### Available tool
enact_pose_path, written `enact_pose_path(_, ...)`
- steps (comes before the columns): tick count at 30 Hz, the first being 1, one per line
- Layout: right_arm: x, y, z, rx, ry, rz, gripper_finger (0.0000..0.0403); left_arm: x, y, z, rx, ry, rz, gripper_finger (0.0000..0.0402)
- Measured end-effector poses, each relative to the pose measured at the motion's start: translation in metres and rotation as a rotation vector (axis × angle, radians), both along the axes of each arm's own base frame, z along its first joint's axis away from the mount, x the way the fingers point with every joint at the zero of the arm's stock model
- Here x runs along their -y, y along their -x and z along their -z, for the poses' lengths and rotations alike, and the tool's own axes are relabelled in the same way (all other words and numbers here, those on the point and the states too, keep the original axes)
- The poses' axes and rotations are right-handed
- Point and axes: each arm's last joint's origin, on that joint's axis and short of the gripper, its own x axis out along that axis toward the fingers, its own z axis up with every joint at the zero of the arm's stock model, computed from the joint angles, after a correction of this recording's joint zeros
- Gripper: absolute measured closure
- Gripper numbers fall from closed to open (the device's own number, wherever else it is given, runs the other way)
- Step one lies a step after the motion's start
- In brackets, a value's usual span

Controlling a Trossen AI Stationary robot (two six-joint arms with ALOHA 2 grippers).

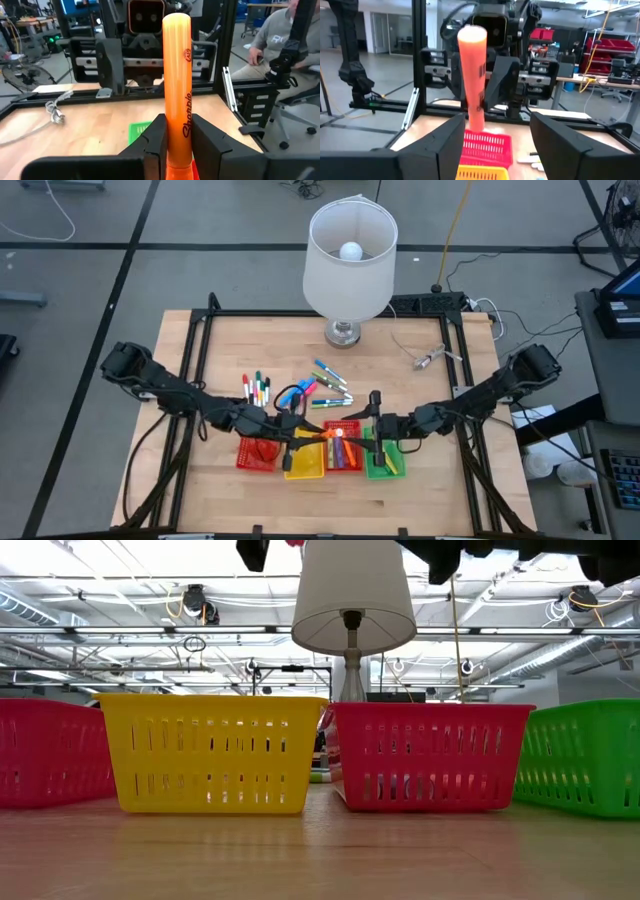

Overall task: Pick & Place Markers
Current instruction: Put the large orange highlighter into the right red bin

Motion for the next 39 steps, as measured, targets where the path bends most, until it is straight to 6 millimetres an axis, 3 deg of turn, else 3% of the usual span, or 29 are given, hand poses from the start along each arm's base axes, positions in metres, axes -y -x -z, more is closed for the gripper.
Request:
enact_pose_path(12,-0.009,-0.017,-0.002,-0.007,0.014,-0.027,0.0196,0.0,-0.012,0.017,-0.015,0.028,0.024,0.0335)
enact_pose_path(23,-0.012,-0.023,-0.005,0.004,0.006,-0.079,0.0201,0.0,-0.013,0.016,-0.001,0.042,0.051,0.0335)
enact_pose_path(39,-0.012,-0.033,-0.012,-0.057,0.011,-0.095,0.0247,-0.003,-0.014,0.019,-0.042,0.085,0.123,0.0335)
